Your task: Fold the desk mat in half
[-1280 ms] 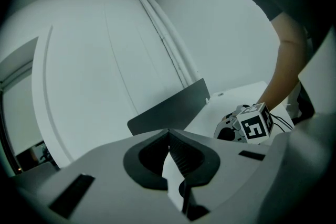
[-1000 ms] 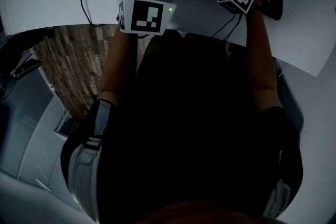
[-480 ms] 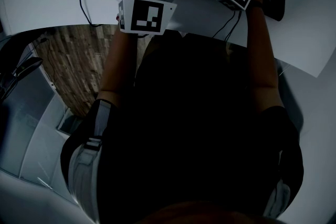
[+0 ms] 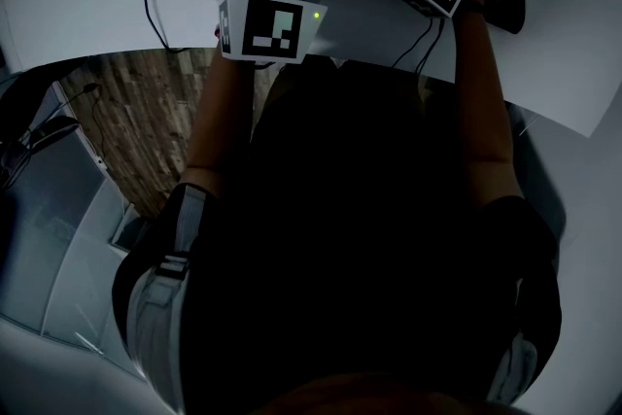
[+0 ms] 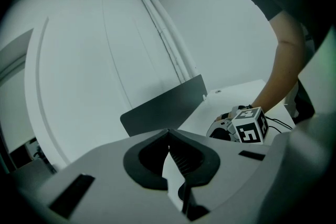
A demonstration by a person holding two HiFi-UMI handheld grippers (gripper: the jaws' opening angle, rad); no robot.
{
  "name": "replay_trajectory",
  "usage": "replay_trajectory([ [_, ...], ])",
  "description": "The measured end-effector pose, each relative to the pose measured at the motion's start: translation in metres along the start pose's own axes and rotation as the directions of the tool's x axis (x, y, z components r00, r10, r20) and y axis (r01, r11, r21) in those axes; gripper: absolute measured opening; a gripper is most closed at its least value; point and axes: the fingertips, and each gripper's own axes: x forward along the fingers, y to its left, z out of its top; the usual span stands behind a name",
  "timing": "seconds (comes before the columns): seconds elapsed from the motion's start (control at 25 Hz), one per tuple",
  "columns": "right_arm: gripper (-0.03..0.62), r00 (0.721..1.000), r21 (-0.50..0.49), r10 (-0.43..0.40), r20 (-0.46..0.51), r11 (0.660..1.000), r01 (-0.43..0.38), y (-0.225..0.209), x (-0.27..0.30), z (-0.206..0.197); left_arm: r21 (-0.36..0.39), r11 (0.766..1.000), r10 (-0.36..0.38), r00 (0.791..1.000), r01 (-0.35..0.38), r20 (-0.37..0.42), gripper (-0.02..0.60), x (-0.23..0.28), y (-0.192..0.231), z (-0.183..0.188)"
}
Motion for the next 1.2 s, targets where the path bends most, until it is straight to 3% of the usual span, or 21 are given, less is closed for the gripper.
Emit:
replay_trajectory([
  [0.2,0.166,0.997,0.012,-0.08,0.024,0.997,0.079,-0.016,-0.014,0.001,0.0,1.0,0.002,1.0,-0.002,0.007,0.012,0.0,-0.001,0.002],
  [0.76,0.166,0.991,0.082,-0.127,0.044,0.989,0.123,-0.037,-0.049,0.007,0.014,1.0,-0.021,0.999,0.021,0.038,0.012,-0.003,-0.006,0.01],
  [1.2,0.165,0.983,0.156,-0.176,0.048,0.974,0.166,-0.045,-0.098,0.019,0.035,0.999,-0.043,0.993,0.039,0.107,0.012,-0.027,-0.01,0.033],
])
